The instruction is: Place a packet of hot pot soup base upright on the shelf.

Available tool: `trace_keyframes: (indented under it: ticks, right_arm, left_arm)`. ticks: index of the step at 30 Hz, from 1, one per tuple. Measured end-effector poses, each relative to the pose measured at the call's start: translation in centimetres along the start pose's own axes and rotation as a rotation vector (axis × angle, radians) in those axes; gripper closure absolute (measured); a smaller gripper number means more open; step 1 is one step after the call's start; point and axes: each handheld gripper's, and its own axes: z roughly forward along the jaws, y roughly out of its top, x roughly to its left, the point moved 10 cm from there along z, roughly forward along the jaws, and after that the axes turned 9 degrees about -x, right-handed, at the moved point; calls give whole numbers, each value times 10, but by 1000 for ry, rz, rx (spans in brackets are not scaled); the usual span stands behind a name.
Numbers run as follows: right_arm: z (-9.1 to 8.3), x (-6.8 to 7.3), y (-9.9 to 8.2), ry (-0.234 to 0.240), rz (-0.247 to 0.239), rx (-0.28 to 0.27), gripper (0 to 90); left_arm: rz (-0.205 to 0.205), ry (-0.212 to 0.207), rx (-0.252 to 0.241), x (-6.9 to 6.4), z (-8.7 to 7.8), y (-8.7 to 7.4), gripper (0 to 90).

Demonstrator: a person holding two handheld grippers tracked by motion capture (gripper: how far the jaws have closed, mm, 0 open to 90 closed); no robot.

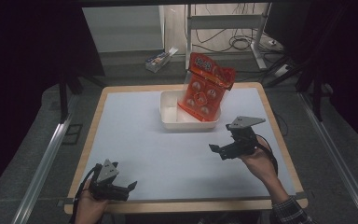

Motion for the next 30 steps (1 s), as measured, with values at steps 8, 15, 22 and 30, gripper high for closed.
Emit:
trace_keyframes:
  ticks: [8, 15, 22, 30]
  right_arm:
    - [-8, -2, -15, -11, -8, 7, 0]
    - [-14, -3, -28, -24, -17, 9, 0]
    - [-22, -3, -35, -44, -34, 1, 0]
    - [-30, -5, -46, -70, -50, 9, 0]
  left_arm:
    - [4, 1, 2, 0, 0, 0, 14]
    - [6, 2, 3, 0, 0, 0, 15]
    - [7, 3, 2, -1, 1, 0, 15]
    - [9, 2, 4, -1, 1, 0, 15]
